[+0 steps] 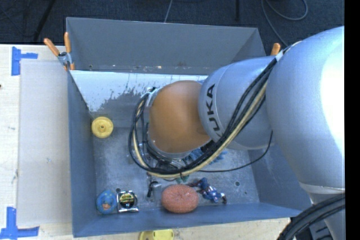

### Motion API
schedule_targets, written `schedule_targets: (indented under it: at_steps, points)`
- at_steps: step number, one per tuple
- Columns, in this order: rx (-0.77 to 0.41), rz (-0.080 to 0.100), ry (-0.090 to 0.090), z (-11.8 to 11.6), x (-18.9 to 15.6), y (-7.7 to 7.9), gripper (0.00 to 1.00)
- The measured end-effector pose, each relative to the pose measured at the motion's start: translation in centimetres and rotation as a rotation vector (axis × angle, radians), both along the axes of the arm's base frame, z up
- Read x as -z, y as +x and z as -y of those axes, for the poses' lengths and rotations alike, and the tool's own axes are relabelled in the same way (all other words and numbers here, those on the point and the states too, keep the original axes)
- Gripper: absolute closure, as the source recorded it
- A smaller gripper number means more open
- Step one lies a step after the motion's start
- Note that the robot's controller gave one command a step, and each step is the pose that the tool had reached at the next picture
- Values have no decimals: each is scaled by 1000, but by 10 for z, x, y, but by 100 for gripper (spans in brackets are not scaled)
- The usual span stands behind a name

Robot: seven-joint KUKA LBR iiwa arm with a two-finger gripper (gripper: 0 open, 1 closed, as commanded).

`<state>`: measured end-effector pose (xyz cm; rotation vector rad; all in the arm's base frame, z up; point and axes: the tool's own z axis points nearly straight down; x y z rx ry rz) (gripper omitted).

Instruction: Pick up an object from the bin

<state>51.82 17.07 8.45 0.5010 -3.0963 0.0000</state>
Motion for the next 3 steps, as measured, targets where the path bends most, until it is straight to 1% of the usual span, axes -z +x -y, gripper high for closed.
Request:
schedule_targets:
  at_steps: [1, 2, 3]
  points:
    - [11, 2, 0, 29, 1, -9, 0]
    - [258, 1, -1, 44, 4, -17, 0]
    - [36, 0, 0, 76, -13, -30, 0]
